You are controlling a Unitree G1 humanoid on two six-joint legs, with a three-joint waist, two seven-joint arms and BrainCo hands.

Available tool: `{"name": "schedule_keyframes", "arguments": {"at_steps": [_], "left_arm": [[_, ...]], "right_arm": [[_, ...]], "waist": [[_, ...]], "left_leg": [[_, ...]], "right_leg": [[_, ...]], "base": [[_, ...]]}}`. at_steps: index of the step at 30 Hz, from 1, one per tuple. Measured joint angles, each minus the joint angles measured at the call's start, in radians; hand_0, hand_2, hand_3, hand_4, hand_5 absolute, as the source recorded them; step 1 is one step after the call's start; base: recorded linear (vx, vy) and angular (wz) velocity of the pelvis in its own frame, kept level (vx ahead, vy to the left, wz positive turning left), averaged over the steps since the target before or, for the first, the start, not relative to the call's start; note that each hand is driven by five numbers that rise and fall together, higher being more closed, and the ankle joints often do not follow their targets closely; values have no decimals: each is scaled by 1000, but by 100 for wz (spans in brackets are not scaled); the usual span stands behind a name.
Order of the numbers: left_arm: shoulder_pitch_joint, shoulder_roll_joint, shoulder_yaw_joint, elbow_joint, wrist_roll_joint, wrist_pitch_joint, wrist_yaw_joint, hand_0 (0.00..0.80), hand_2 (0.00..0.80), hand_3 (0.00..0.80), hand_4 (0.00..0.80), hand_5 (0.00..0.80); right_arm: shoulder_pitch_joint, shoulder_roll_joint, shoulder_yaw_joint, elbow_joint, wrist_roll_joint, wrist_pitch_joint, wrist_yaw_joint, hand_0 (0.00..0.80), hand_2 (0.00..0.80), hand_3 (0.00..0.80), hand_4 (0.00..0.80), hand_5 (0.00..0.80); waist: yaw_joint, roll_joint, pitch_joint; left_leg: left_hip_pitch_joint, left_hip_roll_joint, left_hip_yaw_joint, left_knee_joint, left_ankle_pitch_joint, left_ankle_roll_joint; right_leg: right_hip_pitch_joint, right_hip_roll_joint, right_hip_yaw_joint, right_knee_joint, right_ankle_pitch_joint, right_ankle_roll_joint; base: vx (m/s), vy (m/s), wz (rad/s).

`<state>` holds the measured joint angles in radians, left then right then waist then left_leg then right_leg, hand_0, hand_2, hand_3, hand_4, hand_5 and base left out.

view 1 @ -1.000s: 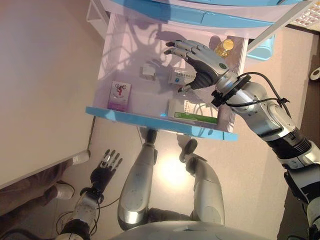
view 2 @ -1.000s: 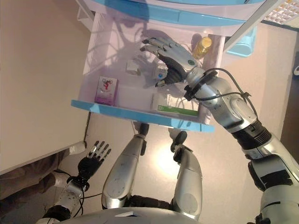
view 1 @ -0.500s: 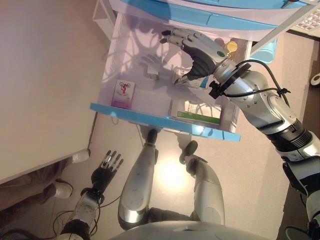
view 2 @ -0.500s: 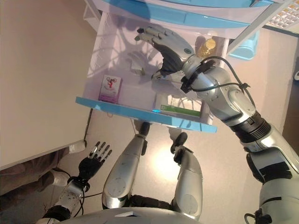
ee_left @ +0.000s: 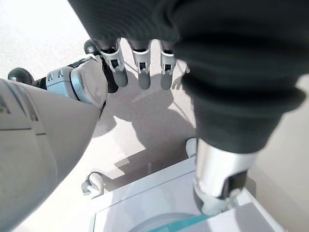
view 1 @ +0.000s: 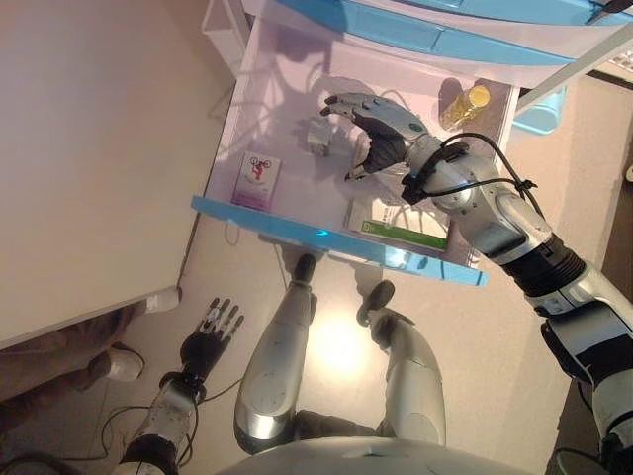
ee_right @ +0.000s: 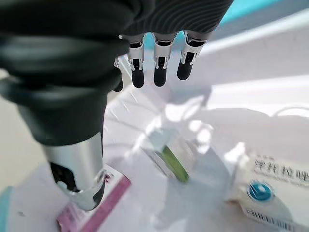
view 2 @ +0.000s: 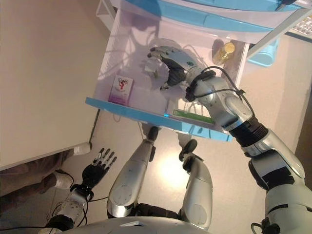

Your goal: Open the drawer and pick up the medicine

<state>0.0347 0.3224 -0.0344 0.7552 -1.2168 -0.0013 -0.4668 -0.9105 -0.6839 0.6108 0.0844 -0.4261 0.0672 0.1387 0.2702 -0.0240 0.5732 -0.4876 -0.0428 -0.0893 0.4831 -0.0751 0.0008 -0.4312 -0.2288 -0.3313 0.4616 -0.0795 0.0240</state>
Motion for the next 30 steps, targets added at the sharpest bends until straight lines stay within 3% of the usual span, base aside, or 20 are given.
{"name": "schedule_keyframes", "arguments": {"at_steps": [18,30], "left_arm": [[-1,0,0,-35,0,21,21,0,0,0,0,0],[0,-3,0,-35,0,28,29,0,0,0,0,0]], "right_arm": [[-85,58,35,191,-75,3,-48,0,0,0,0,0],[-152,114,72,274,-88,23,-46,0,0,0,0,0]], "waist": [[12,2,-1],[44,2,0]], "left_leg": [[-13,-12,-26,0,3,0],[-11,-17,-33,0,2,-10]], "right_leg": [[0,-11,-17,11,-11,9],[2,-20,-28,29,-24,7]], "base": [[3,10,5],[6,4,3]]}}
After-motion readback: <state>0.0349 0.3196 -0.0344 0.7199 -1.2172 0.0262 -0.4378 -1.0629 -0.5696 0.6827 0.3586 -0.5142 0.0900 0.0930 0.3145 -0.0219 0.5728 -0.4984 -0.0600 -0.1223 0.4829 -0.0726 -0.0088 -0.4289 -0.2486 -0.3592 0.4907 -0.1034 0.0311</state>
